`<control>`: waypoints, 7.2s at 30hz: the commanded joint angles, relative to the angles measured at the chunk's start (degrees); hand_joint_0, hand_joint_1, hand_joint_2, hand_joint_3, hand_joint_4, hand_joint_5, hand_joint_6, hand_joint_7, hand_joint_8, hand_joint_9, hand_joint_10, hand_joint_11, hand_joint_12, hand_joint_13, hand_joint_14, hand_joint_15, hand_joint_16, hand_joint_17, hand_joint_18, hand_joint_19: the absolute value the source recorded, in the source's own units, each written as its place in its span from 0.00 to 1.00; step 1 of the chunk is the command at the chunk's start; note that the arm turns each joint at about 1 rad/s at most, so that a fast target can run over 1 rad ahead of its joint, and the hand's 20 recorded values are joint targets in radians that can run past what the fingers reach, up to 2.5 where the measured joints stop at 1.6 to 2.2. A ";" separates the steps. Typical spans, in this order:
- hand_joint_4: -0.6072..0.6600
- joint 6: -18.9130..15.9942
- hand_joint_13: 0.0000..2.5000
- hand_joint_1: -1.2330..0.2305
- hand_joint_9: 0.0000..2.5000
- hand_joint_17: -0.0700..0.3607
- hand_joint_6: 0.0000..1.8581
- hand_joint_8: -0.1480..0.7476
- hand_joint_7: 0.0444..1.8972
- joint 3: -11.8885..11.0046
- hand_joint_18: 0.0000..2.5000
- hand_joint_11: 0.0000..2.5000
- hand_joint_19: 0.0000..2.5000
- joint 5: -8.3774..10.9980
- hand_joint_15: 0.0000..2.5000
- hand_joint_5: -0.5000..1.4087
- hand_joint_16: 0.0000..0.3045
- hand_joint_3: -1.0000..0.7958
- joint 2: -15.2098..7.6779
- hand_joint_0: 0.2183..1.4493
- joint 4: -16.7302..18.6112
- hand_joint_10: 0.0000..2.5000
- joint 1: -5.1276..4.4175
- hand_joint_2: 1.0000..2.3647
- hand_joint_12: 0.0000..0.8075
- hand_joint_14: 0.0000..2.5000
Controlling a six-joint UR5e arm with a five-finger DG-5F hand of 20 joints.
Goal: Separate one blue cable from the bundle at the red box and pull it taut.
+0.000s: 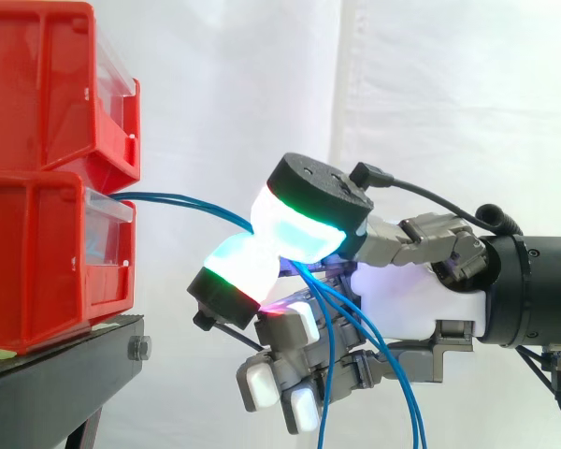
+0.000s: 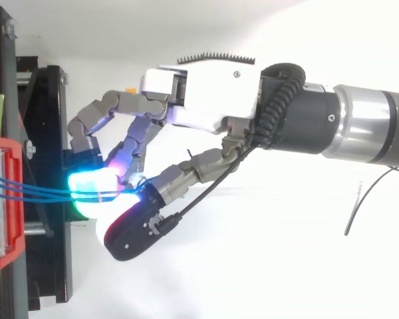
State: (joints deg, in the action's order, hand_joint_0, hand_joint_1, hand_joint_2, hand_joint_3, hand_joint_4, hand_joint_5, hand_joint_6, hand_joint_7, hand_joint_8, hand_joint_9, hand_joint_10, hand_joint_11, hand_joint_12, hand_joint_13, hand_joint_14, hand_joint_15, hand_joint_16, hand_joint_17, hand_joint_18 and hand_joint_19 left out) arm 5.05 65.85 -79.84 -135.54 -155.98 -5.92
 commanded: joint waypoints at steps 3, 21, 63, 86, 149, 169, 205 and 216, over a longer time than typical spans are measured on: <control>0.59 -0.04 0.38 0.34 0.47 0.44 0.45 0.54 0.57 -0.02 0.37 0.41 0.32 -0.05 0.29 0.18 0.18 0.28 0.01 0.23 -0.02 0.01 0.03 0.00 0.49 0.01; 0.57 0.05 0.38 0.36 0.46 0.42 0.45 0.51 0.59 -0.46 0.35 0.41 0.33 -0.84 0.29 0.18 0.16 0.33 0.01 0.33 -0.02 0.01 0.74 0.01 0.46 0.01; 0.50 0.05 0.37 0.32 0.45 0.42 0.47 0.50 0.57 -0.63 0.34 0.42 0.34 -0.67 0.30 0.17 0.16 0.47 -0.07 0.32 -0.20 0.01 0.39 0.02 0.45 0.01; 0.58 -4.43 0.38 0.37 0.46 0.45 0.37 0.51 0.57 -0.55 0.34 0.43 0.35 -0.84 0.31 0.17 0.18 0.28 -0.07 0.26 -0.20 0.01 0.39 0.00 0.49 0.01; 0.58 -4.43 0.55 0.39 0.42 0.44 0.43 0.48 0.50 0.77 0.37 0.48 0.37 -0.67 0.70 0.15 0.18 0.36 -0.07 0.33 1.03 0.01 -0.76 0.01 0.36 0.00; 0.57 -4.61 0.55 0.40 0.42 0.45 0.43 0.49 0.51 -0.02 0.37 0.49 0.37 -2.25 0.70 0.16 0.18 0.29 -0.07 0.29 0.15 0.01 0.12 0.00 0.36 0.00; 0.57 -2.94 0.54 0.47 0.48 0.44 0.47 0.47 0.58 -0.11 0.38 0.60 0.38 -2.78 0.66 0.19 0.17 0.28 -0.07 0.27 0.33 0.01 0.56 0.00 0.37 0.00; 0.55 -2.94 0.54 0.41 0.48 0.43 0.47 0.47 0.62 -0.11 0.38 0.62 0.38 -2.69 0.67 0.19 0.17 0.40 -0.07 0.31 0.33 0.01 0.56 0.01 0.36 0.01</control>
State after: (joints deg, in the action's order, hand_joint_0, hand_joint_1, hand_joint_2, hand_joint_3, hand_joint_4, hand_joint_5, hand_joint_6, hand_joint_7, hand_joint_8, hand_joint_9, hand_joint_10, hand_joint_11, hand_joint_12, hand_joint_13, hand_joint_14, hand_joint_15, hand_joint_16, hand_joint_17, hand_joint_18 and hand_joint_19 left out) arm 2.15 65.72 -82.54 -135.62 -155.65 -5.36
